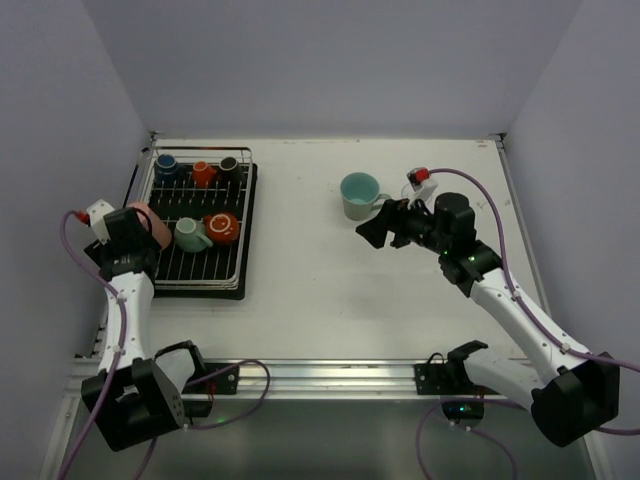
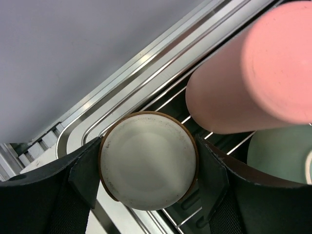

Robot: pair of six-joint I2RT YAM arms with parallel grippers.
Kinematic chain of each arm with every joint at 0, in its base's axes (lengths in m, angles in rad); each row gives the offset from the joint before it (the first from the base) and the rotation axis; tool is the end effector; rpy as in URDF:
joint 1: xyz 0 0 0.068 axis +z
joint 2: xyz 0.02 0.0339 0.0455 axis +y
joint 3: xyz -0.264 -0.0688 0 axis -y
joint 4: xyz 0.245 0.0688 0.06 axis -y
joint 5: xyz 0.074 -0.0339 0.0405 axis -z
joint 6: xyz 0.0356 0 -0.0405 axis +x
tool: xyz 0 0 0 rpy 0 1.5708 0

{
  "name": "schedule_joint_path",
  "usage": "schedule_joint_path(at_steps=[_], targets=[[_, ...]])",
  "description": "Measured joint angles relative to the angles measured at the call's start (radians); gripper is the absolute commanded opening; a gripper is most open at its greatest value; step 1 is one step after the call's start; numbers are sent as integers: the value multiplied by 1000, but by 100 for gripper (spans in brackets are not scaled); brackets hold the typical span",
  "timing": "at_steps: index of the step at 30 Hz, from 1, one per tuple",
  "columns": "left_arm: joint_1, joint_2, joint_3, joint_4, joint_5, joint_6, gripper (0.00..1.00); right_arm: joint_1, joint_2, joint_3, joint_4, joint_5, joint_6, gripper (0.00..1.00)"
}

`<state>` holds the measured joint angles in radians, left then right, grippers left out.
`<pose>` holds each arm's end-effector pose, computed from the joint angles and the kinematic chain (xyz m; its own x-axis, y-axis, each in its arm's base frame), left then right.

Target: Unload the cups from the dish rack

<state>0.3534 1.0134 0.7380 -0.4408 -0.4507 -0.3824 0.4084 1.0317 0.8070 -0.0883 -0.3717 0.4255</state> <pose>0.1939 0.0881 0.2590 -0.3402 -0.4835 -0.8065 -0.8049 0.5932 -0.0161 0.2139 0.1066 0.3110 -0.5410 0.1849 -0.8204 -0.5092 0.7043 0.4946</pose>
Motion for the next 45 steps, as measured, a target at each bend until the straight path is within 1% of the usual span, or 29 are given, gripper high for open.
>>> schedule_joint_path(at_steps=[2, 5, 8, 13, 15, 18, 22, 24, 26, 27, 29, 31, 35, 38, 42, 45], targets=[[0, -24, 0, -23, 18, 0, 54, 0, 2, 0, 0, -10, 0, 80], [0, -50, 17, -74, 61, 0, 46, 0, 9, 0, 1, -18, 0, 80], [0, -64, 56, -124, 115, -1, 41, 0, 17, 0, 0, -23, 0, 80], [0, -139, 127, -206, 241, -2, 38, 0, 22, 0, 6, -51, 4, 80], [-6, -164, 177, -242, 299, -2, 38, 0, 22, 0, 15, -72, 10, 79], [-31, -200, 238, -255, 410, -8, 37, 3, 18, -1, 33, -92, 29, 79], [-74, -255, 241, -230, 615, -43, 37, 11, -33, -32, 88, -93, 74, 79], [-93, -283, 197, -156, 759, -85, 37, 12, -73, -65, 144, -106, 117, 79], [-119, -317, 124, -41, 892, -153, 38, 19, -107, -112, 229, -132, 182, 79], [-133, -329, 92, 10, 937, -182, 39, 26, -120, -142, 286, -146, 218, 79], [-171, -359, 4, 173, 1026, -272, 41, 65, -129, -202, 402, -152, 296, 79], [-218, -380, -72, 348, 1094, -372, 41, 131, -117, -251, 510, -145, 361, 79], [-285, -381, -146, 609, 1196, -532, 41, 275, -20, -269, 724, -140, 468, 79], [-298, -368, -172, 766, 1243, -626, 41, 329, 91, -235, 859, -140, 527, 78], [-304, -352, -196, 902, 1301, -700, 40, 366, 219, -147, 943, -137, 558, 78], [-316, -336, -211, 959, 1322, -727, 40, 383, 266, -90, 966, -136, 561, 77]])
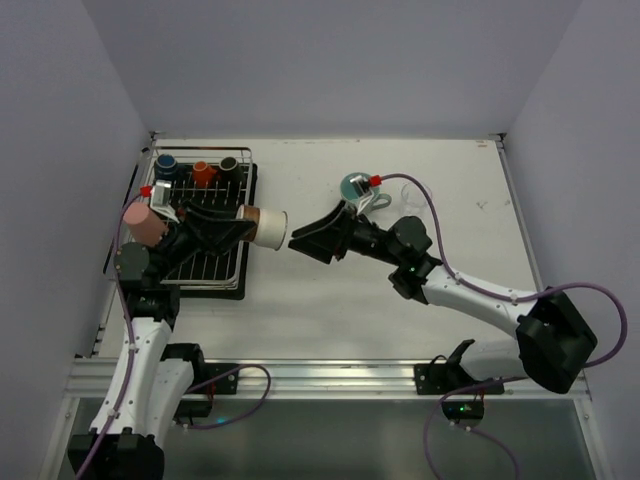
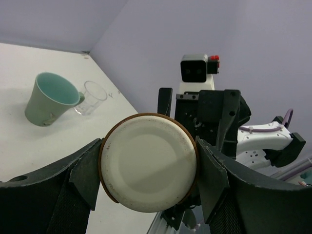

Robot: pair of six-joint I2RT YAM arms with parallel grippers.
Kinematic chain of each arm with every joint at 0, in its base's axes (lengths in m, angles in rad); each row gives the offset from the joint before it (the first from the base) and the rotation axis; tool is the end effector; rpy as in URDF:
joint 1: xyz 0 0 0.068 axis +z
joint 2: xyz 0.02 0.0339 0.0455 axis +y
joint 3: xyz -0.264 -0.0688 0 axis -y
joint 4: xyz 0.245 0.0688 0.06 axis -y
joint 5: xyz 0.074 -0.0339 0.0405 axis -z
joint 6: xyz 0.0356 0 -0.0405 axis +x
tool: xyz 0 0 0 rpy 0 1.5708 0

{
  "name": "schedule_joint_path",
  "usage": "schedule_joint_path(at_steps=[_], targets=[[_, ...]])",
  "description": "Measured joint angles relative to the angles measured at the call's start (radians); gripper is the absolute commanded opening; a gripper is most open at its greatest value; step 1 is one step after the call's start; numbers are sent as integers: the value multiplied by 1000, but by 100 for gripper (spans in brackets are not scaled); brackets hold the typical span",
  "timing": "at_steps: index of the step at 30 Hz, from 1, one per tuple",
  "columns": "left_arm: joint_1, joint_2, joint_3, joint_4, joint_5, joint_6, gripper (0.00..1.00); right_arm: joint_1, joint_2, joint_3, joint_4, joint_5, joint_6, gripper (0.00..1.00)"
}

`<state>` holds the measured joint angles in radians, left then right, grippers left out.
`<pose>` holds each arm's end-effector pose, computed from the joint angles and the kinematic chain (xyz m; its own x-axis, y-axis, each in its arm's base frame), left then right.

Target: Unload the cups from the dish rack

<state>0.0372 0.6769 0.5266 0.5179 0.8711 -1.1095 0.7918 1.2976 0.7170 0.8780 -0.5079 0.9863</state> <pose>0.1568 -0.0214 0.3363 -0.4576 -0.5941 -0.6616 0.6285 0.3102 -0.7133 0.1893 0.2164 0.3143 -0.6774 0.3511 -0.6464 -0.6950 -0.0178 0.7187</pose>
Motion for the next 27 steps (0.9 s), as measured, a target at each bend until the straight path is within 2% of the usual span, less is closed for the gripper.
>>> schedule_joint_path(at_steps=[6, 7, 9, 13, 14, 16, 17, 18, 20, 23, 27], targets=[[-42, 35, -68, 103, 21, -51, 40, 26, 55, 113, 0, -5, -6, 71], [-48, 40, -77, 116, 20, -60, 40, 28, 66, 127, 0, -6, -6, 65], [-49, 43, -85, 138, 18, -72, 40, 33, 90, 144, 1, -10, 1, 61], [-52, 37, -95, 184, 19, -90, 45, 38, 138, 155, 20, -11, 35, 42], [-52, 34, -97, 193, 19, -95, 47, 40, 148, 155, 31, -11, 50, 29], [-52, 30, -101, 202, 16, -101, 56, 44, 158, 155, 56, -13, 79, 15], [-52, 30, -104, 204, 13, -102, 62, 45, 158, 155, 67, -8, 88, 2], [-53, 30, -109, 208, 15, -102, 79, 46, 156, 155, 77, -8, 95, 0], [-57, 30, -111, 203, 16, -99, 99, 46, 151, 155, 70, -7, 96, 0], [-60, 31, -68, 64, 26, 9, 100, 39, 120, 155, -30, 5, 54, 0], [-87, 39, 148, -333, -52, 329, 100, -27, 17, 207, -377, 64, -95, 0]])
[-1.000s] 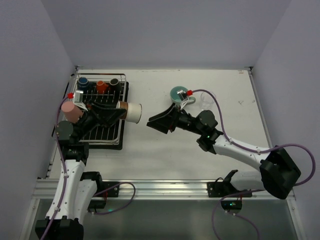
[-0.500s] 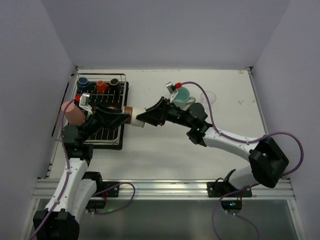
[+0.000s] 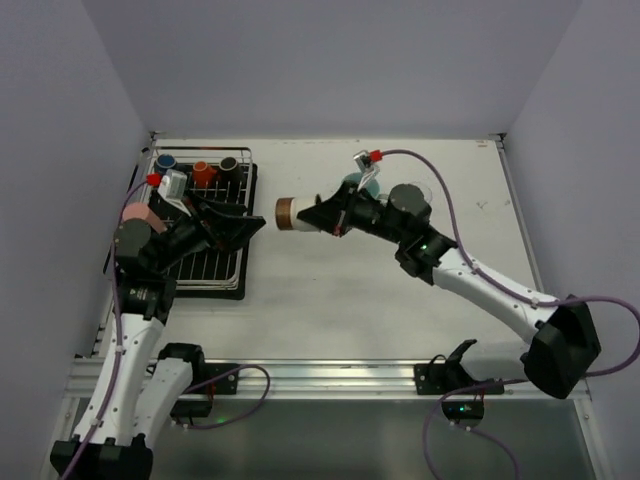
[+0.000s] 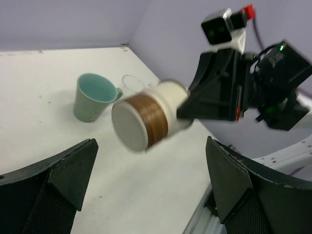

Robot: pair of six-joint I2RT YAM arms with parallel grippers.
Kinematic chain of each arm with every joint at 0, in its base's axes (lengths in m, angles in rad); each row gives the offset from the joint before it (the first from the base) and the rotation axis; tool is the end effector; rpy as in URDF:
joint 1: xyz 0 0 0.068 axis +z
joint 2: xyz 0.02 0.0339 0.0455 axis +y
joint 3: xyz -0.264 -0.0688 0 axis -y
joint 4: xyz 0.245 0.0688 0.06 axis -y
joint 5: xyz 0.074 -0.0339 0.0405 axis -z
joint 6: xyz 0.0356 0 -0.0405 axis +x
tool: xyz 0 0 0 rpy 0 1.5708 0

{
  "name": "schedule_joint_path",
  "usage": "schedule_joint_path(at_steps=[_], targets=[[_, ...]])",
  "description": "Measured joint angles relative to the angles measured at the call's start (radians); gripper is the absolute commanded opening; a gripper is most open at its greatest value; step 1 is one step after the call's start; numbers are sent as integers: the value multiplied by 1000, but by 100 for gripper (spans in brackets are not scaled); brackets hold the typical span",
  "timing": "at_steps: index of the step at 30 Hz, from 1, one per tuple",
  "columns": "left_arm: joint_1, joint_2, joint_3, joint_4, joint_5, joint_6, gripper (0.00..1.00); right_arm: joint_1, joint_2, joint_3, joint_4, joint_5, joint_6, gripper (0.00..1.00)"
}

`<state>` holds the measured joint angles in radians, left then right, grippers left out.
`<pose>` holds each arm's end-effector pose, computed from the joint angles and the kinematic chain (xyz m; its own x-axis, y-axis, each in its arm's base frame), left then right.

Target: Unload the cups from the dish rack

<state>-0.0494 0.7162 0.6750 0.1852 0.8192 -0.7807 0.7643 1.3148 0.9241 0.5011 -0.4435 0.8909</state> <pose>0.1639 -0.0341 0.3508 -0.4301 -0.4599 -0.7769 0.6379 0.4541 -0.6220 0.2118 0.2242 0.3428 -0.6755 0.3255 -0.6616 -0.6484 0.1651 0.7432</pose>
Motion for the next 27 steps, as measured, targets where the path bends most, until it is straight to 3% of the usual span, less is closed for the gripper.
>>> schedule_joint_path(at_steps=[4, 10, 17, 27], targets=[[-79, -73, 68, -204, -98, 225, 100, -183, -102, 139, -398, 146, -197, 0], [-233, -179, 17, -346, -176, 388, 100, -472, -113, 375, -818, 544, -473, 0], [-305, -224, -68, -423, -277, 461, 100, -746, 172, 543, -1009, 666, -636, 0], [-357, -253, -69, -459, -374, 479, 100, -783, 616, 603, -1096, 605, -677, 0]])
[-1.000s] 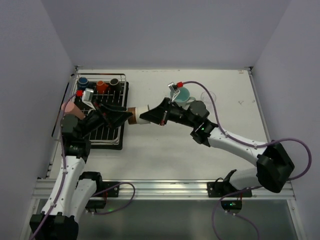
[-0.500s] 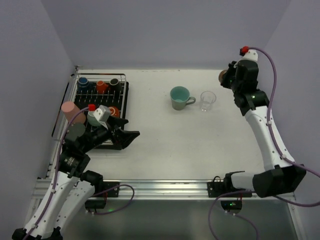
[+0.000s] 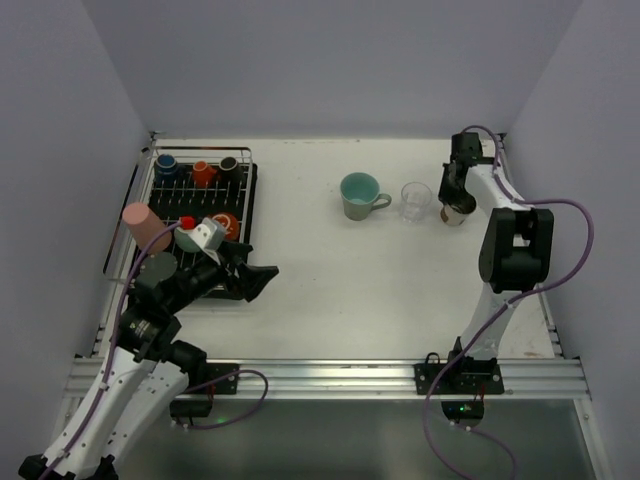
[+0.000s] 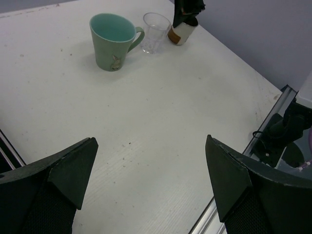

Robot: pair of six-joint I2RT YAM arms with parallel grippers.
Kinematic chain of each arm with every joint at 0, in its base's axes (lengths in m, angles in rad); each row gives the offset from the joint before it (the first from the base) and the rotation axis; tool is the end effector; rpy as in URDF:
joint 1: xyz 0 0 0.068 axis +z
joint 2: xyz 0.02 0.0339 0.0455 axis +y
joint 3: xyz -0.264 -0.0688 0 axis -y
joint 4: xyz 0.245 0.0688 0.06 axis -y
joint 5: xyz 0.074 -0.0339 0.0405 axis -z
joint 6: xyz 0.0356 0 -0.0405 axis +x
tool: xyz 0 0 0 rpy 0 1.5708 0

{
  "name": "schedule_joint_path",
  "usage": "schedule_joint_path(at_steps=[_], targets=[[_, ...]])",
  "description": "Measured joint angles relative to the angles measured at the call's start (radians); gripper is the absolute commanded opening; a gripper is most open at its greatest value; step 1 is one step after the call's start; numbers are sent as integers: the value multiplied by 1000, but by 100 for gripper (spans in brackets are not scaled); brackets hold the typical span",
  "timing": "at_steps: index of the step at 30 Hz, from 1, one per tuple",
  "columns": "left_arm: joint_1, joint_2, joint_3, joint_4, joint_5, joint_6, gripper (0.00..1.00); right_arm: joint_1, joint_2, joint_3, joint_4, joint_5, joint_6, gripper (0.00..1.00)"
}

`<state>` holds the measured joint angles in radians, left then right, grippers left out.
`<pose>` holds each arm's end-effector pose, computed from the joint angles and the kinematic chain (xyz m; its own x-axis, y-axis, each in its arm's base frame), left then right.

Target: Unload the cups from the dish rack

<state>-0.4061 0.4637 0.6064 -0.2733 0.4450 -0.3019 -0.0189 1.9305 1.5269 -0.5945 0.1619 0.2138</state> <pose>0.1070 -0.0627 0.3120 -0.3368 -0.1473 -0.9300 0.6792 0.6460 -0.3483 0.4208 -0.0137 0.2278 -0.7987 0.2245 -0.5583 0.2819 0.9593 -0.0174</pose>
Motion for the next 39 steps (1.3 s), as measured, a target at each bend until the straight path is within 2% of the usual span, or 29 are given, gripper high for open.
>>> schedule_joint_path(at_steps=[7, 10, 11, 14, 16, 23, 24, 26, 30, 33, 36, 39], targets=[[-2, 11, 0, -3, -15, 6, 100, -23, 28, 1, -5, -11, -3, 2], [-2, 18, 0, -6, -20, 7, 100, -21, 29, 2, -2, -24, -1, 11], [-2, 20, 0, -6, -22, 7, 100, -20, 29, 3, -2, -24, 0, 20], [-2, 25, 0, -6, -28, 7, 100, -15, 38, 14, -2, -24, 6, 29], [-2, 27, 0, -6, -32, 7, 100, -14, 42, 18, 2, -23, 13, 45], [11, 47, 0, -10, -78, 7, 100, -12, 9, 40, -2, -34, 37, 50], [13, 55, 1, -15, -105, 7, 100, -12, -16, 37, 0, -48, 47, 50], [13, 75, 8, -35, -165, 4, 100, -12, -106, -6, 31, -77, 76, 63], [13, 153, 86, -110, -343, -23, 100, -7, -462, -248, 186, -183, 140, 77], [13, 222, 184, -143, -509, -58, 100, 44, -725, -445, 343, -281, 200, 99], [13, 260, 254, -161, -689, -84, 100, 171, -867, -594, 457, -373, 239, 99], [13, 292, 299, -169, -877, -92, 100, 285, -913, -707, 537, -453, 269, 99]])
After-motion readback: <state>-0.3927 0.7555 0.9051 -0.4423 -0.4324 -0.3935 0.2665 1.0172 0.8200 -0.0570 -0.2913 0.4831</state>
